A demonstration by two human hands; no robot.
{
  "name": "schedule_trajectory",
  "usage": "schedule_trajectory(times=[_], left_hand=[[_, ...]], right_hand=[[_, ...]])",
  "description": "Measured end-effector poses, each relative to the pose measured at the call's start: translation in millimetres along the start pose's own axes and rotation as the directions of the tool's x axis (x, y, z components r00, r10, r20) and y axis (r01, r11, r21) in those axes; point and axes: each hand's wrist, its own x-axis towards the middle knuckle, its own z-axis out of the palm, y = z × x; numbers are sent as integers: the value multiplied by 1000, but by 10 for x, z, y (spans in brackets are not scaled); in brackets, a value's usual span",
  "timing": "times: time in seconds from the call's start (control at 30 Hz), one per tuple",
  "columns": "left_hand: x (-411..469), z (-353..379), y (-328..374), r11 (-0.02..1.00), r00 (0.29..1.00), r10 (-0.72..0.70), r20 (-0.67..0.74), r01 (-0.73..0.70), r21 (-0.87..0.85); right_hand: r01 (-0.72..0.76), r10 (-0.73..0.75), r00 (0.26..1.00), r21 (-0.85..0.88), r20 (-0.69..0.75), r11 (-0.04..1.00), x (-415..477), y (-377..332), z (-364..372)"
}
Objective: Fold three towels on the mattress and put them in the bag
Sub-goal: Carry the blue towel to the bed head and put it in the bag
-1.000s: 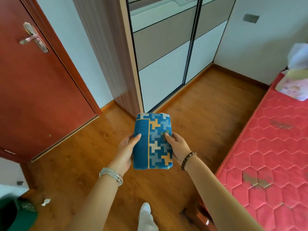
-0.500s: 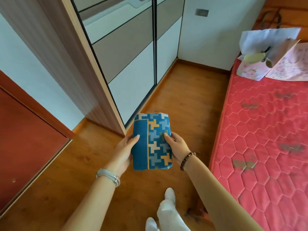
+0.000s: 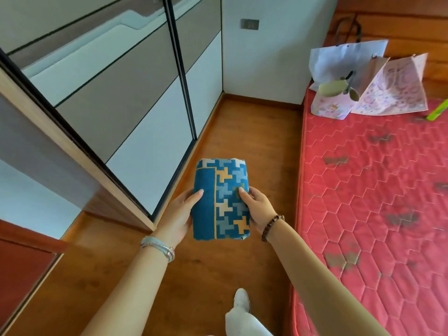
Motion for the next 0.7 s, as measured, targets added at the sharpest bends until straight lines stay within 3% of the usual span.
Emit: schedule_trajectory(times=[0.7], left_hand=[[2499, 851, 996, 981, 966, -135, 222, 99, 166]], right_hand=[[22, 14, 962, 129, -273, 991, 1808, -983, -767]])
